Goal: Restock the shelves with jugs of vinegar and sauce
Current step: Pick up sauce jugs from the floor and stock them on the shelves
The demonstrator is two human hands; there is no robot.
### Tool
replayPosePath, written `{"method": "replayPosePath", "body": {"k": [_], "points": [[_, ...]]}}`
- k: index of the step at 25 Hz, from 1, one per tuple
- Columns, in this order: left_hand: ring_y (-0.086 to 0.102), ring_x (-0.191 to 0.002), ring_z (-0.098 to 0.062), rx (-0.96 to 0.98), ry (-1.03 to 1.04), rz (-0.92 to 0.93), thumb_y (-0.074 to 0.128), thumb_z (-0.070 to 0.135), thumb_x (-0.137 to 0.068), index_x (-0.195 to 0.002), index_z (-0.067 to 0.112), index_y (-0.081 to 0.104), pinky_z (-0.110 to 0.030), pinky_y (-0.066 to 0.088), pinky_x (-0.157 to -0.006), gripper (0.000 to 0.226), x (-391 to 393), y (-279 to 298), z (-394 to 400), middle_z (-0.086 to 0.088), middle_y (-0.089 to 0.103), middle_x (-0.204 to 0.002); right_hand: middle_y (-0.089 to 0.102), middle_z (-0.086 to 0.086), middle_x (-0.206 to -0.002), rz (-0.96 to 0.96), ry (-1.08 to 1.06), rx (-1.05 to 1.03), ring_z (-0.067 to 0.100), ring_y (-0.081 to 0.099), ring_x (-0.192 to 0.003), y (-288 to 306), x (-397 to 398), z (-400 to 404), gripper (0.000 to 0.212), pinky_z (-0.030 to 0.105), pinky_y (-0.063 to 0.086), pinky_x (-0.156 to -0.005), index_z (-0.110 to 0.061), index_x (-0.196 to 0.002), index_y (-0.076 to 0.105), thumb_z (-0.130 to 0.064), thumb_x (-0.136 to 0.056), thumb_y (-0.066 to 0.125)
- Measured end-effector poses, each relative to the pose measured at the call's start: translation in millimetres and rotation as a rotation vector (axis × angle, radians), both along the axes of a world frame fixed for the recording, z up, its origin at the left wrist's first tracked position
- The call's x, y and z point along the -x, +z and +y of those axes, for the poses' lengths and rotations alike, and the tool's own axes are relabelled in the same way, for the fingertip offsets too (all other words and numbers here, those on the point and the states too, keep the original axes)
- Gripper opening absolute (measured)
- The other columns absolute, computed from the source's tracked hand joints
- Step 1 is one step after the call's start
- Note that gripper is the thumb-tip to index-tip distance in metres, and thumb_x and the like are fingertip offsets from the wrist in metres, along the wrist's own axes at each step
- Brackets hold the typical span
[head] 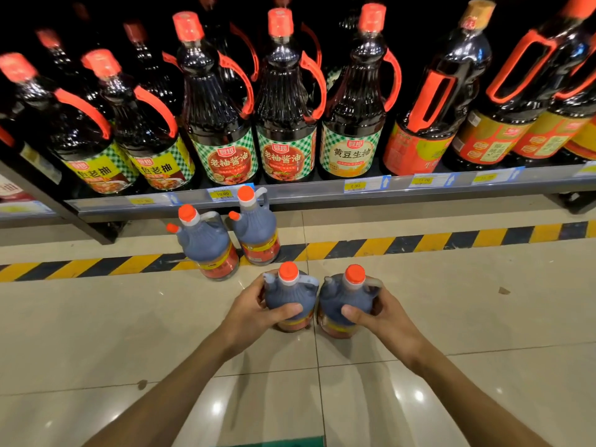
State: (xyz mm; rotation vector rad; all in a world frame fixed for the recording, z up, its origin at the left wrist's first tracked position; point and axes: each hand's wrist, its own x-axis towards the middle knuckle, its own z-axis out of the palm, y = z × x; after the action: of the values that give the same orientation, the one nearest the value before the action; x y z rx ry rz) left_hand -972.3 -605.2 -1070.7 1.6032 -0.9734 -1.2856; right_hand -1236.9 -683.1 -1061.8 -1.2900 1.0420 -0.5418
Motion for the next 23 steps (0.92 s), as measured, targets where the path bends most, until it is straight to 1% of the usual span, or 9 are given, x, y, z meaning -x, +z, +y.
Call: {"method": "replayPosePath", "body": {"k": [2,4,6,8,10,13,16,20,23], "points": [[0.07,-0.115,-0.015,0.013,-0.005,0.018,0.092,0.06,-0.06,-0.125,0.033,0.065,-0.039,0.059,-0.097,0.076,0,-1,-5,0.006,0.073,-0.124,0.073,-0.018,-0.121,-0.04,-0.01,-0.027,0.005,0.068,-0.116,0,-6,-9,0.059,0.015,0.056,-0.084,-0.04,-0.125,0.062,-0.048,-0.073,0.089],[0.068,-0.117,-0.012,0.032,-0.01,0.05,0.089,0.054,-0.069,-0.122,0.041,0.066,-0.028,0.058,-0.093,0.06,1,2,-13,0.008,0.073,-0.125,0.074,-0.016,-0.122,-0.096,-0.01,-0.044,0.005,0.068,-0.116,0,-13,-19,0.06,0.013,0.054,-0.084,-0.036,-0.128,0.062,-0.048,-0.073,0.084],[0.068,-0.119,-0.011,0.051,0.01,0.088,0.085,0.046,-0.075,-0.125,0.042,0.066,-0.022,0.055,-0.092,0.053,2,5,-26,0.009,0.073,-0.127,0.073,-0.013,-0.126,-0.141,-0.023,-0.07,0.006,0.069,-0.117,0,-21,-30,0.06,0.013,0.054,-0.086,-0.035,-0.132,0.061,-0.047,-0.076,0.081],[0.067,-0.121,-0.013,0.072,0.052,0.127,0.082,0.042,-0.077,-0.133,0.032,0.063,-0.025,0.055,-0.094,0.06,3,4,-39,0.006,0.072,-0.129,0.072,-0.009,-0.13,-0.175,-0.051,-0.101,0.011,0.069,-0.119,-5,-29,-40,0.067,0.019,0.057,-0.088,-0.032,-0.139,0.058,-0.047,-0.078,0.079],[0.066,-0.123,-0.015,0.079,0.096,0.174,0.08,0.042,-0.076,-0.138,0.025,0.059,-0.031,0.054,-0.1,0.067,5,2,-52,0.005,0.071,-0.131,0.071,-0.004,-0.133,-0.201,-0.082,-0.134,0.017,0.069,-0.12,-11,-36,-46,0.074,0.028,0.059,-0.091,-0.028,-0.145,0.052,-0.048,-0.079,0.08],[0.067,-0.123,-0.016,0.061,0.14,0.232,0.08,0.045,-0.076,-0.141,0.024,0.058,-0.038,0.052,-0.102,0.072,7,-3,-67,0.005,0.071,-0.133,0.073,0.0,-0.129,-0.218,-0.169,-0.168,0.023,0.072,-0.116,-20,-47,-55,0.073,0.038,0.057,-0.094,-0.025,-0.142,0.053,-0.05,-0.078,0.078],[0.07,-0.116,-0.014,0.051,0.183,0.231,0.078,0.047,-0.076,-0.135,0.025,0.063,-0.032,0.054,-0.094,0.064,10,-5,-78,0.006,0.074,-0.126,0.076,0.004,-0.122,-0.218,-0.268,-0.175,0.027,0.074,-0.11,-25,-55,-62,0.063,0.043,0.058,-0.093,-0.019,-0.137,0.058,-0.047,-0.082,0.073],[0.074,-0.107,-0.017,0.024,0.238,0.227,0.079,0.049,-0.074,-0.125,0.023,0.07,-0.037,0.057,-0.091,0.059,18,-3,-86,0.004,0.078,-0.116,0.076,0.007,-0.12,-0.216,-0.343,-0.179,0.03,0.075,-0.107,-27,-60,-67,0.061,0.047,0.058,-0.093,-0.017,-0.136,0.06,-0.048,-0.084,0.068],[0.074,-0.108,-0.018,0.044,0.28,0.243,0.077,0.04,-0.081,-0.125,0.022,0.07,-0.035,0.058,-0.089,0.048,25,-3,-83,0.002,0.078,-0.117,0.077,0.008,-0.119,-0.229,-0.368,-0.174,0.029,0.076,-0.105,-23,-60,-62,0.059,0.046,0.061,-0.091,-0.014,-0.134,0.061,-0.045,-0.085,0.068]]}}
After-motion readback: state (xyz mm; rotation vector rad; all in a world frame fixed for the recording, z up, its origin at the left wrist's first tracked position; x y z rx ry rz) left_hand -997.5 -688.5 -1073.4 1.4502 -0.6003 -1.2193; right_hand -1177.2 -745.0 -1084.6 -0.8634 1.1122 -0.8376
